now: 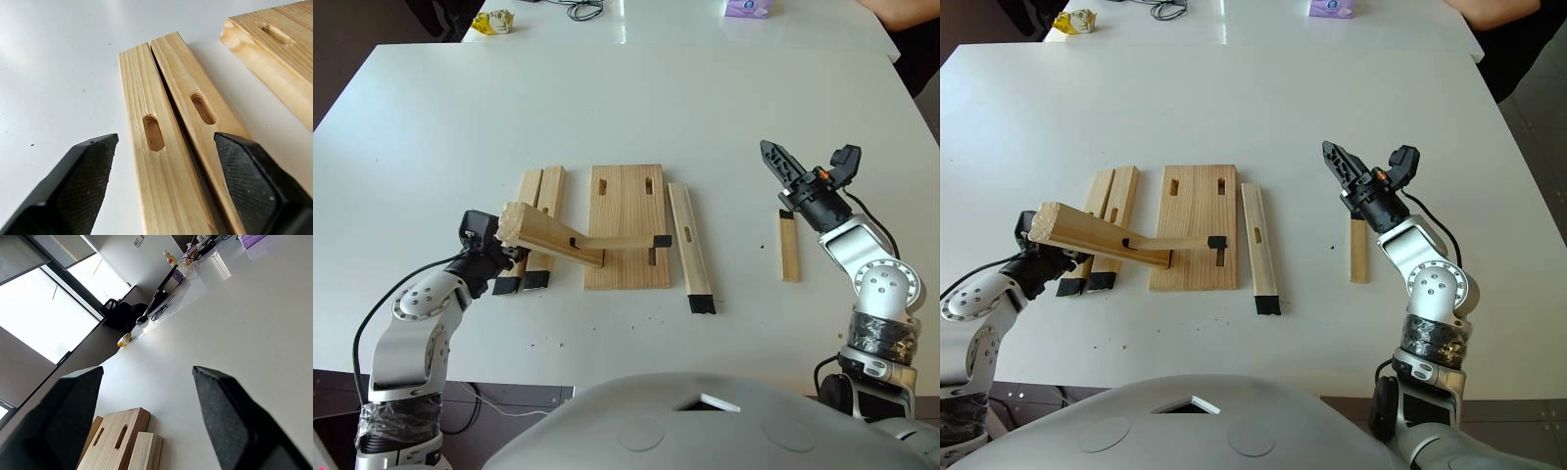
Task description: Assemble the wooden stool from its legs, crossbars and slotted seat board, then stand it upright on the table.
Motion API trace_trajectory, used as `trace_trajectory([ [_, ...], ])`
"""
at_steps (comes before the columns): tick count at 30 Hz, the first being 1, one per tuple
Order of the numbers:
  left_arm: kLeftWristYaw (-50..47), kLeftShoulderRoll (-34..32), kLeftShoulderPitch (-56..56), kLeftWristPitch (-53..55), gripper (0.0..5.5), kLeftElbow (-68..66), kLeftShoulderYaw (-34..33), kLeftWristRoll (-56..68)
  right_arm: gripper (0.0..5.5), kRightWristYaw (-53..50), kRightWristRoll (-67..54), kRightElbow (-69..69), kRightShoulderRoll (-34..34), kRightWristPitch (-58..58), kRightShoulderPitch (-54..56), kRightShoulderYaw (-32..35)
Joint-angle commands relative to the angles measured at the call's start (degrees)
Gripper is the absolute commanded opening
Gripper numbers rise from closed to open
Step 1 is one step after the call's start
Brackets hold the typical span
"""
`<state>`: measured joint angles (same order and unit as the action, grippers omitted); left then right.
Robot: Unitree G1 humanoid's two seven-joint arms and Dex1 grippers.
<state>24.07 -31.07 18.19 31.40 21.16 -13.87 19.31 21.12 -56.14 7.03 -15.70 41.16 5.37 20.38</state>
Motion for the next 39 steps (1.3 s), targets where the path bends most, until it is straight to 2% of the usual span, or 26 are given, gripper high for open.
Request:
trace_trajectory([
  [1,-0.56,0.06,1.59,0.28,3.64,0.01,-2.21,-0.55,3.36,-0.44,-0.26,0.66,-0.02,0.72,-1.05,0.39],
  [10,-1.21,1.69,5.66,1.33,3.64,2.07,-2.78,-0.8,3.36,-0.35,-0.04,-0.02,0.58,0.84,-1.09,-0.61],
  [20,0.22,-1.13,3.67,5.79,3.64,0.32,-2.34,-0.96,3.36,-1.36,-0.2,3.17,2.24,0.06,-5.43,-0.14],
  [31,2.74,-5.36,3.47,18.25,2.07,3.87,-1.99,1.73,3.36,-3.3,-0.84,6.59,5.52,-1.01,-8.39,0.23],
  [35,2.84,-7.19,3.74,22.74,2.07,6.38,-2.62,2.46,3.36,-3.98,-0.99,8.04,6.52,-1.4,-10.39,0.6],
  [39,1.97,-7.36,1.62,21.94,2.06,5.45,-2.27,1.27,3.36,-4.66,-0.71,8.6,7.17,-2.03,-10.84,0.75],
])
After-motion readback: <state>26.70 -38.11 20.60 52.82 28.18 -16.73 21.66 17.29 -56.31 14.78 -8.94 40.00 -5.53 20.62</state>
